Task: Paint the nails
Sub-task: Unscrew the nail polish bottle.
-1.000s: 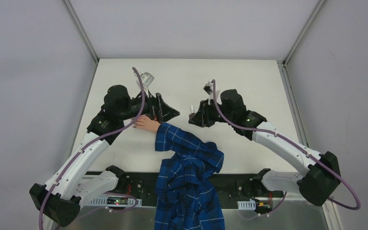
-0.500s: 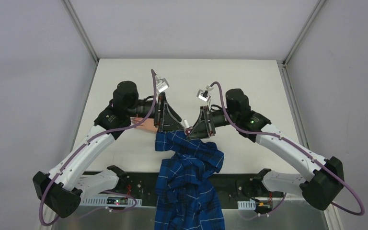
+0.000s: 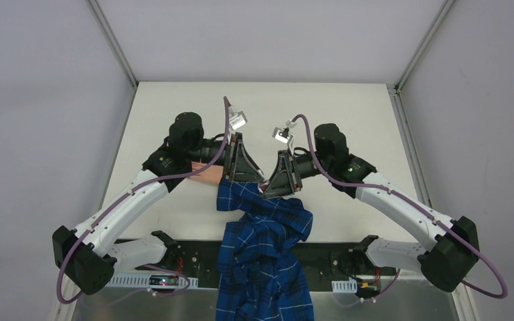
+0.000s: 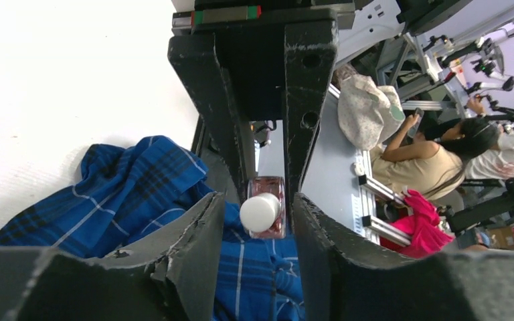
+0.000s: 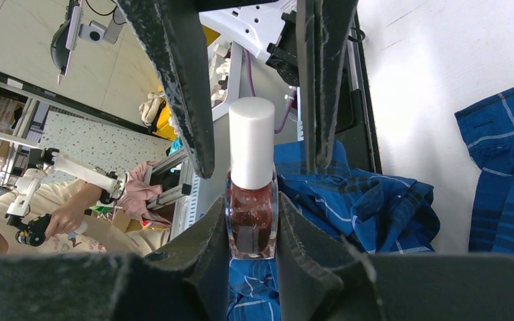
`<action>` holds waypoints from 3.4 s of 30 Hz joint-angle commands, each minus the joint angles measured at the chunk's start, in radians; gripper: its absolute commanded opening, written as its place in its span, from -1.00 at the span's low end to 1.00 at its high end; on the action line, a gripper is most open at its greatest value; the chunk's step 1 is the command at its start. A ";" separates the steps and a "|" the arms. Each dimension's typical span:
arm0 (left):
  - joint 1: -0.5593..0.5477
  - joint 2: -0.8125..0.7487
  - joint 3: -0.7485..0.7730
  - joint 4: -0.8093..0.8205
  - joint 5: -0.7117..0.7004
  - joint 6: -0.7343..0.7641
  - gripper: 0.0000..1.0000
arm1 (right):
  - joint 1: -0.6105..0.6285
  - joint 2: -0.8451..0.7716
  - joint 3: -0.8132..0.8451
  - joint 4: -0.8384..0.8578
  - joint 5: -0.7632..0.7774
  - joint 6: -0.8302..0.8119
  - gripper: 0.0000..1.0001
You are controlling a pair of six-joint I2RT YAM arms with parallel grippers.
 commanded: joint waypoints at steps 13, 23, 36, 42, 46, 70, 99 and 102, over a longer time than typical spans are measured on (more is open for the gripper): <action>-0.018 -0.017 -0.009 0.108 0.022 -0.043 -1.00 | 0.001 -0.017 -0.018 0.041 0.041 -0.001 -0.74; -0.018 -0.099 -0.046 0.129 -0.092 -0.035 -1.00 | 0.001 -0.213 -0.244 0.313 0.291 0.121 0.45; -0.015 -0.138 -0.091 0.196 -0.169 -0.086 -1.00 | 0.080 -0.228 -0.393 0.837 0.435 0.239 0.45; -0.014 -0.146 -0.093 0.199 -0.166 -0.086 -1.00 | 0.113 -0.187 -0.355 0.810 0.446 0.212 0.30; -0.014 -0.148 -0.091 0.199 -0.162 -0.086 -1.00 | 0.115 -0.176 -0.351 0.811 0.457 0.209 0.17; 0.046 -0.124 -0.114 0.188 -0.268 -0.131 -1.00 | 0.217 -0.183 -0.242 0.434 0.992 -0.105 -1.00; 0.126 -0.176 -0.075 -0.079 -0.594 0.000 0.64 | 0.425 0.177 0.054 0.357 1.644 -0.358 -1.00; 0.126 -0.234 -0.082 -0.080 -0.643 0.036 0.97 | 0.397 0.100 -0.014 0.313 1.581 -0.306 -1.00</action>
